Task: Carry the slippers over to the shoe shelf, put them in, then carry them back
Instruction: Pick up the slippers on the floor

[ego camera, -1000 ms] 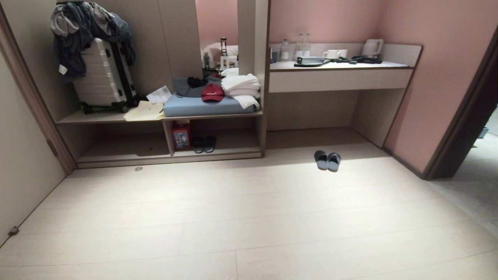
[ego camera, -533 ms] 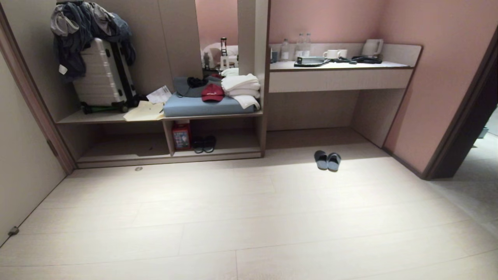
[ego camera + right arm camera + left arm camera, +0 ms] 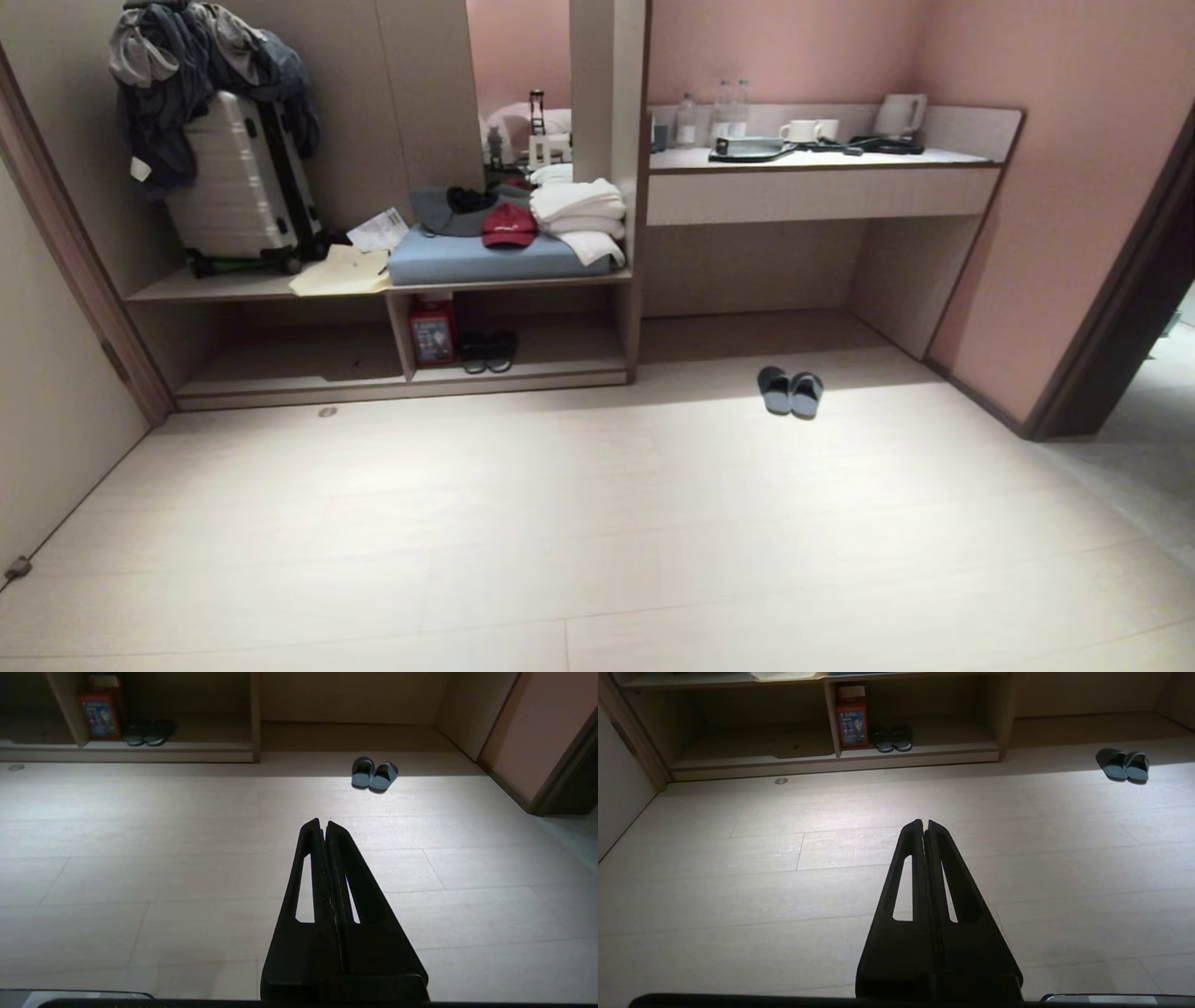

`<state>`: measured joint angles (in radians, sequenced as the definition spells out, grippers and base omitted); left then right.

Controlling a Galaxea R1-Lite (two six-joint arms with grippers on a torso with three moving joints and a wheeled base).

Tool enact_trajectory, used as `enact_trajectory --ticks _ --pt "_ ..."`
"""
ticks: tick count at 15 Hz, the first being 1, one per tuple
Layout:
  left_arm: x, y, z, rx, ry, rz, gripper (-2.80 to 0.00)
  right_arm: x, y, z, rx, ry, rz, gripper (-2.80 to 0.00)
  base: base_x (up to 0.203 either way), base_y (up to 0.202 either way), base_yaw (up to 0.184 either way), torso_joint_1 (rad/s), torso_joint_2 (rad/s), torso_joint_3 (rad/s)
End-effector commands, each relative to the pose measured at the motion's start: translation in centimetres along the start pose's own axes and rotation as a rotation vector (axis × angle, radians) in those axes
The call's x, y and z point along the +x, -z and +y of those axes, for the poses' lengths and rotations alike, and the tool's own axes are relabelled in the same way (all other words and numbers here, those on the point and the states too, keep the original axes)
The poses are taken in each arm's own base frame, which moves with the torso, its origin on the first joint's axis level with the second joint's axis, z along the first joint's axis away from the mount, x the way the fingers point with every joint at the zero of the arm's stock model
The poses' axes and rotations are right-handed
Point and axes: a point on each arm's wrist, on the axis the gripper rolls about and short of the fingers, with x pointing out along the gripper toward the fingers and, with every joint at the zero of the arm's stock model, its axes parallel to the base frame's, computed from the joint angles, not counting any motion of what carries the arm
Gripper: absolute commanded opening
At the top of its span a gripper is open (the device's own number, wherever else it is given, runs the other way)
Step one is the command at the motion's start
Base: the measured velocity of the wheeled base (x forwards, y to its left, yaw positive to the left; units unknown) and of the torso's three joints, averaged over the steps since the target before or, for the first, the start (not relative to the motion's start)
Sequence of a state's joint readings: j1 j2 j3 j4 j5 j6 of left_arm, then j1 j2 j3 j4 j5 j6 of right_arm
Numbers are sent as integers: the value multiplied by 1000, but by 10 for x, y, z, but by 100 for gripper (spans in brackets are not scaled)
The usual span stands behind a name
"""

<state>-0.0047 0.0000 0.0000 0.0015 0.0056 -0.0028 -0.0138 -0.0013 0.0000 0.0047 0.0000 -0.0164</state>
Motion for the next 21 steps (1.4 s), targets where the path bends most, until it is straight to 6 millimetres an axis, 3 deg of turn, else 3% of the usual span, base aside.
enact_trajectory --ticks 1,21 --pt "0 0 0 0 -1 2 -280 0 0 0 0 0 1 -280 193 0 -2 2 -1 -6" --pt "0 1 0 -2 2 3 -280 0 0 0 0 0 1 -280 195 0 -1 1 2 3"
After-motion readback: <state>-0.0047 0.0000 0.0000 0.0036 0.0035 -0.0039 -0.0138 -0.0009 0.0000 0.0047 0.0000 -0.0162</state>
